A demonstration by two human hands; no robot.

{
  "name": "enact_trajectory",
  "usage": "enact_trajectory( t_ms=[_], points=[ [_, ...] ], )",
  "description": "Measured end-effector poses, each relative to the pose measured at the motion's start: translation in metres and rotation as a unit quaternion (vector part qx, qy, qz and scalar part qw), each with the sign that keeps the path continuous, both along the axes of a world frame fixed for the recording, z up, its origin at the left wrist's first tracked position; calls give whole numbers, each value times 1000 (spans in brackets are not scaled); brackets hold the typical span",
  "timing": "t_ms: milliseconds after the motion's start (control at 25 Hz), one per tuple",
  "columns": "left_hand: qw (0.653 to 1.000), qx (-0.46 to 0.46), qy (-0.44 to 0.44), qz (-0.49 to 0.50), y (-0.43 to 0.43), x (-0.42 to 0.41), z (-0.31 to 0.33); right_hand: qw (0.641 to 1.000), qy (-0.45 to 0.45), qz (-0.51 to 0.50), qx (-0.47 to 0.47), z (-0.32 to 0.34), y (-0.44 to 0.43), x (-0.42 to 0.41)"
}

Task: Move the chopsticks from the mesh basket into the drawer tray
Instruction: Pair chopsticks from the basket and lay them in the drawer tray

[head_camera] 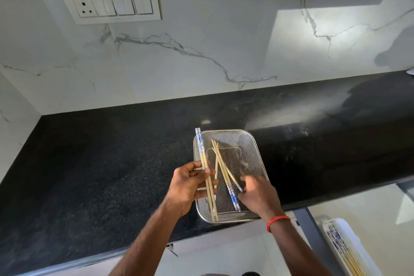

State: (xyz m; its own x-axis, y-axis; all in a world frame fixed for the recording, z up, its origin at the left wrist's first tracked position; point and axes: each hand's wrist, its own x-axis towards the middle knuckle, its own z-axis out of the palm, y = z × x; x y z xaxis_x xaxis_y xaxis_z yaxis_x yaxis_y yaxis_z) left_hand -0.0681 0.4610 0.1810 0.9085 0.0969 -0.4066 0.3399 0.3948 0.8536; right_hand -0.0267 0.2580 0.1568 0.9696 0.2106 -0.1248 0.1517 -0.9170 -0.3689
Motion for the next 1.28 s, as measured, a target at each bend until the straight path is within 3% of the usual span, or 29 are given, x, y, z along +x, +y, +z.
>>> enact_trajectory(
  t_ms=[160, 280, 360, 480, 520, 600, 880, 1080, 1280],
  points=[
    [1000, 7, -5, -6, -3, 3, 0, 993, -101, -57, -2, 40, -11, 5],
    [1000, 22, -16, -8, -5, 7, 0, 972, -151, -69, 165, 71, -25, 14],
    [999, 36, -26, -14, -8, 9, 2, 915, -132, -103, 366, 87, -32, 18],
    [998, 45, -44, -27, -13, 13, 6, 752, -49, -158, 638, 102, -30, 24],
    [997, 45, -48, -35, -16, 14, 7, 715, -21, -167, 678, 103, -29, 27],
    [996, 44, -54, -56, -22, 14, 10, 689, 30, -169, 704, 100, -22, 33],
    [991, 33, -50, -124, -46, 13, 12, 798, 53, -150, 581, 62, -1, 33],
    [986, 33, -48, -154, -68, 6, 13, 827, 42, -144, 542, 56, -10, 24],
    [982, 48, -41, -177, -91, 1, 15, 825, 22, -153, 544, 60, -35, 17]
  ],
)
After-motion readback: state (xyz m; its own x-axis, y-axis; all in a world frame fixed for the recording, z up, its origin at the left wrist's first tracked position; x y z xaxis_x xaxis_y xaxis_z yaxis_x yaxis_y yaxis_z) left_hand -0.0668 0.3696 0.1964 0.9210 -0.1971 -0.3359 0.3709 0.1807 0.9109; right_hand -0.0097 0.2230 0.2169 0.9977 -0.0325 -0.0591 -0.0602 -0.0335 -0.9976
